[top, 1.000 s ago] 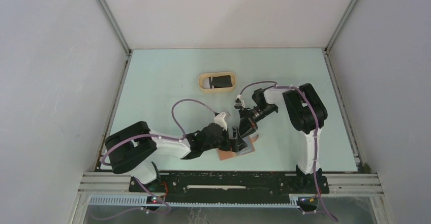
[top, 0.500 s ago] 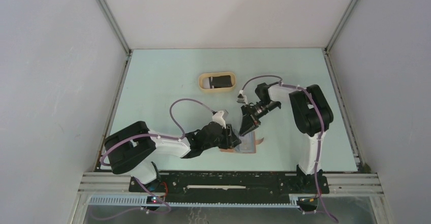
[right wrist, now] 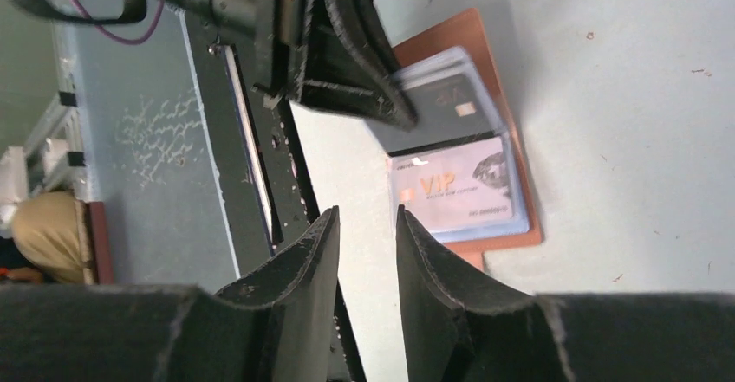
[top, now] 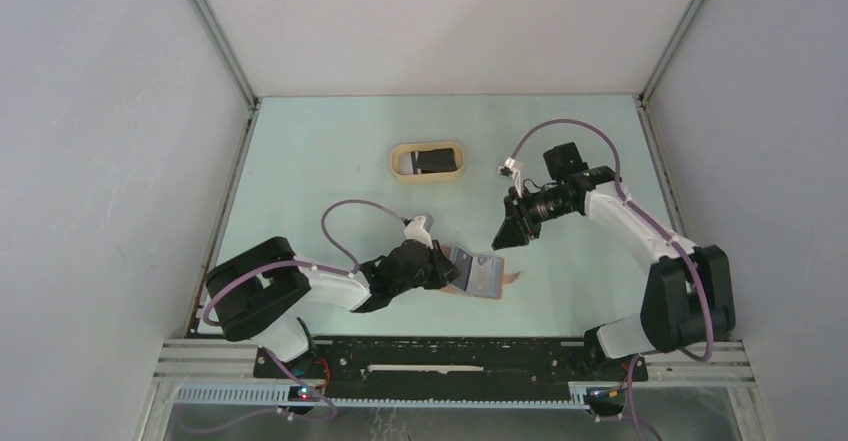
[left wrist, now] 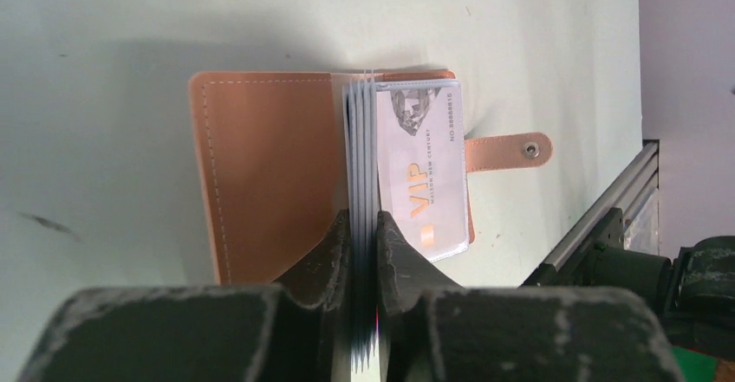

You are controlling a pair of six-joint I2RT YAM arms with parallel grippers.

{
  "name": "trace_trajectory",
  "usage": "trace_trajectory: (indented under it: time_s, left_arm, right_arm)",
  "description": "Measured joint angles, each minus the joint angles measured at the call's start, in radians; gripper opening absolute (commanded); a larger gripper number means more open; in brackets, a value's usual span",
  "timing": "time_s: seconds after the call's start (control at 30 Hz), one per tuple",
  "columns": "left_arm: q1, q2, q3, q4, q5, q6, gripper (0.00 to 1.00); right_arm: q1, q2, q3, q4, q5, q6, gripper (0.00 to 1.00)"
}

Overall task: Put the credit cards into the card holder
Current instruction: Open the card holder at the center of the board.

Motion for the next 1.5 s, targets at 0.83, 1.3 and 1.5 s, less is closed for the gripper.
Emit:
trace_trajectory:
  time_s: [0.83,1.3,1.5]
  left_arm:
    - [0.076,0.214,-0.068,0.422,-0.078,-0.206,0.0]
    - [0.076,0.241,-0.065,0.459,-0.072,-0.216,0.0]
    - [0.076,0.245,-0.065,0.468,-0.071,-0.216,0.0]
  right_arm:
    - [-0.087,0.266,-0.093,0.247,0.002,0.336,0.48]
    - [-0.093,0.341,-0.088,0.271,0.129,0.407,0.51]
    - [-0.096,0.326,-0.075,0.266,0.157,0.403,0.52]
